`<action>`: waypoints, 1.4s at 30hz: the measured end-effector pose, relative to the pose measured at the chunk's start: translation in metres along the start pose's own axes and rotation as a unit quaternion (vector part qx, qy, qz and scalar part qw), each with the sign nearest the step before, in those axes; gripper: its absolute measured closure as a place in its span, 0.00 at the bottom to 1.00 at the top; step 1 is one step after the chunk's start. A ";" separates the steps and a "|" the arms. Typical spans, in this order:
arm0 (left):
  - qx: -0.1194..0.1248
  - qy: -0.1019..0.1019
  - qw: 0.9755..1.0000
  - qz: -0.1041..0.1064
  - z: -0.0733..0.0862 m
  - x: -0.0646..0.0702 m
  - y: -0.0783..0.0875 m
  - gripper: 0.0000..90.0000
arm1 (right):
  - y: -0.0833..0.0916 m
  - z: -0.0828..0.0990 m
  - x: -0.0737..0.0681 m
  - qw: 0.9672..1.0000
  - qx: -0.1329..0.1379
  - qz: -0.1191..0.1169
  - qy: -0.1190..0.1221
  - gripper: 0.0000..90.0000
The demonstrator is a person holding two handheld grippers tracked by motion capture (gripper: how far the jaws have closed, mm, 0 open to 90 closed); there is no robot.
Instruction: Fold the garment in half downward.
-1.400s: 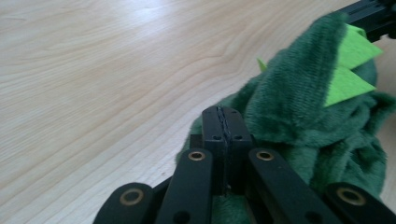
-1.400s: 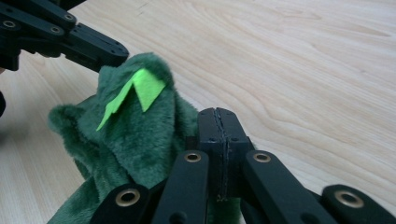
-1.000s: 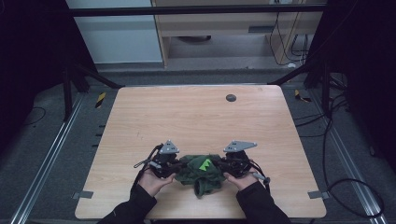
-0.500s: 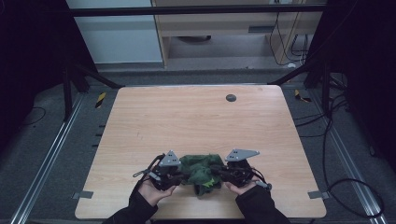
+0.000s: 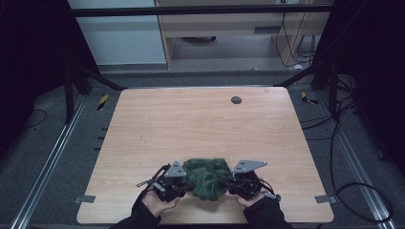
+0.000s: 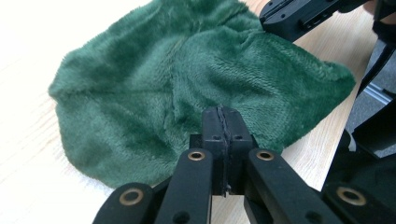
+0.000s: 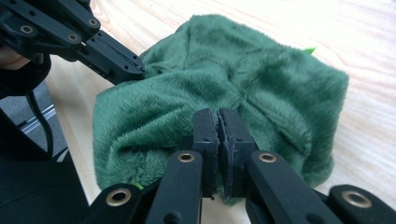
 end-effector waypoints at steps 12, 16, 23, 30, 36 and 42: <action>-0.021 0.006 1.000 -0.012 0.012 -0.002 -0.008 0.99 | -0.008 0.016 0.002 1.000 -0.026 0.005 0.001 0.96; -0.031 0.009 0.999 -0.013 0.016 -0.003 -0.012 1.00 | -0.012 0.020 0.003 0.999 -0.039 0.007 0.005 0.96; -0.021 0.013 1.000 -0.018 0.013 -0.005 -0.006 0.99 | -0.010 0.017 0.003 0.999 -0.031 0.004 0.007 0.94; 0.009 0.030 0.998 -0.048 0.008 -0.022 0.015 0.93 | 0.005 0.000 0.012 1.000 0.014 0.027 0.004 0.85; 0.019 0.046 0.995 -0.088 0.011 -0.048 0.027 0.83 | 0.016 -0.002 0.034 0.997 0.026 0.070 -0.001 0.74; 0.029 0.058 0.990 -0.125 0.017 -0.070 0.038 0.67 | 0.025 -0.001 0.056 0.993 0.036 0.109 -0.011 0.59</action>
Point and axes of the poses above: each handheld gripper's, and its own axes: y roughly backward along the jaws, z roughly out of its underside, x roughly to its right, the point moved 9 cm from there along -y, roughly forward along the jaws, and after that the axes turned 7 degrees about x, right-handed, at the moved point
